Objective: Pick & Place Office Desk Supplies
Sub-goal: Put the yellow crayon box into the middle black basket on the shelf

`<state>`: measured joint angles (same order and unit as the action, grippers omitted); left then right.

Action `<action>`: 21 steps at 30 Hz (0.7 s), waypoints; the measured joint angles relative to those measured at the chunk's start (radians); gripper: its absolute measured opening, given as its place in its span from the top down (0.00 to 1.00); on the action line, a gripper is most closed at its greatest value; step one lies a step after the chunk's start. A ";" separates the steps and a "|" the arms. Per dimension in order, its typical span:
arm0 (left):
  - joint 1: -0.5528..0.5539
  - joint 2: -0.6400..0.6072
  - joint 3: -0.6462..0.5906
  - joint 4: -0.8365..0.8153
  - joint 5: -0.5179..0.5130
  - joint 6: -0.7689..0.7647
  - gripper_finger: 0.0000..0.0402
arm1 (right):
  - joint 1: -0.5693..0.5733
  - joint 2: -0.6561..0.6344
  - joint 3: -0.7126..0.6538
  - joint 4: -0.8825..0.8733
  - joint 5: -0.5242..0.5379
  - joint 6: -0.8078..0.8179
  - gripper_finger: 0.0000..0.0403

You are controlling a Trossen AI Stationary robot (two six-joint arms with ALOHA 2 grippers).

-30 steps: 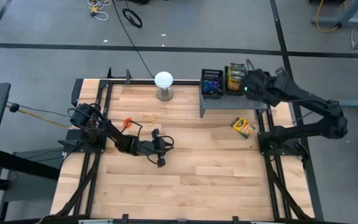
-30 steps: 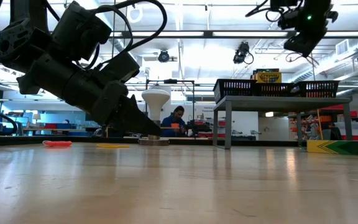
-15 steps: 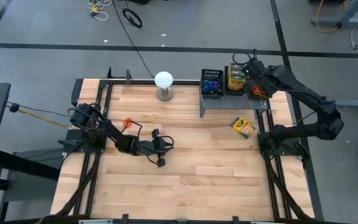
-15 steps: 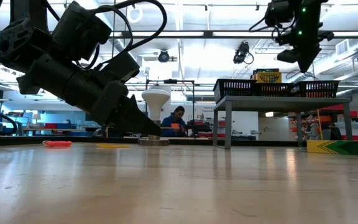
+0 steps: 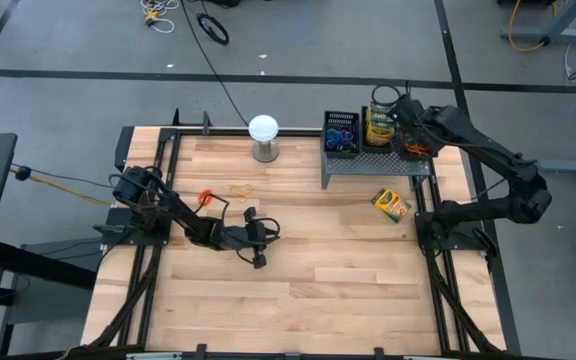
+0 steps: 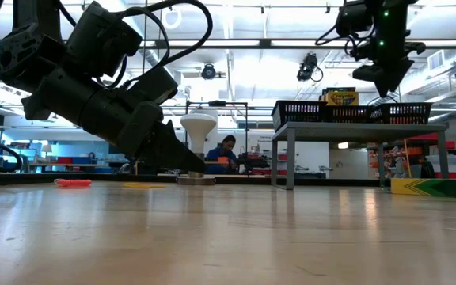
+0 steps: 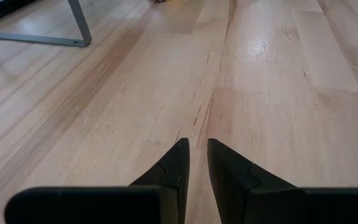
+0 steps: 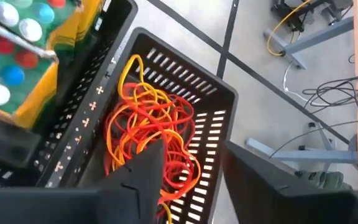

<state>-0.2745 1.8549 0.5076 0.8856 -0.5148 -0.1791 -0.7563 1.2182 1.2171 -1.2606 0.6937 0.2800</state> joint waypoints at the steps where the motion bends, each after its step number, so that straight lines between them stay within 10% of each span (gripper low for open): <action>1: 0.000 0.000 0.000 0.000 0.000 0.000 0.84 | 0.000 0.000 0.000 -0.005 0.000 -0.002 0.57; 10: 0.000 0.000 0.000 0.000 0.000 0.011 0.84 | 0.039 -0.008 0.000 -0.070 0.024 -0.025 0.77; 15: 0.000 0.000 0.000 0.000 0.000 0.011 0.84 | -0.009 -0.007 0.000 -0.062 -0.157 -0.037 0.98; 21: 0.000 0.000 0.000 0.000 0.001 0.013 0.84 | -0.089 -0.008 0.002 0.020 -0.243 0.017 0.90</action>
<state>-0.2745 1.8549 0.5076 0.8852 -0.5137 -0.1665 -0.8453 1.2106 1.2190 -1.2404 0.4508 0.2969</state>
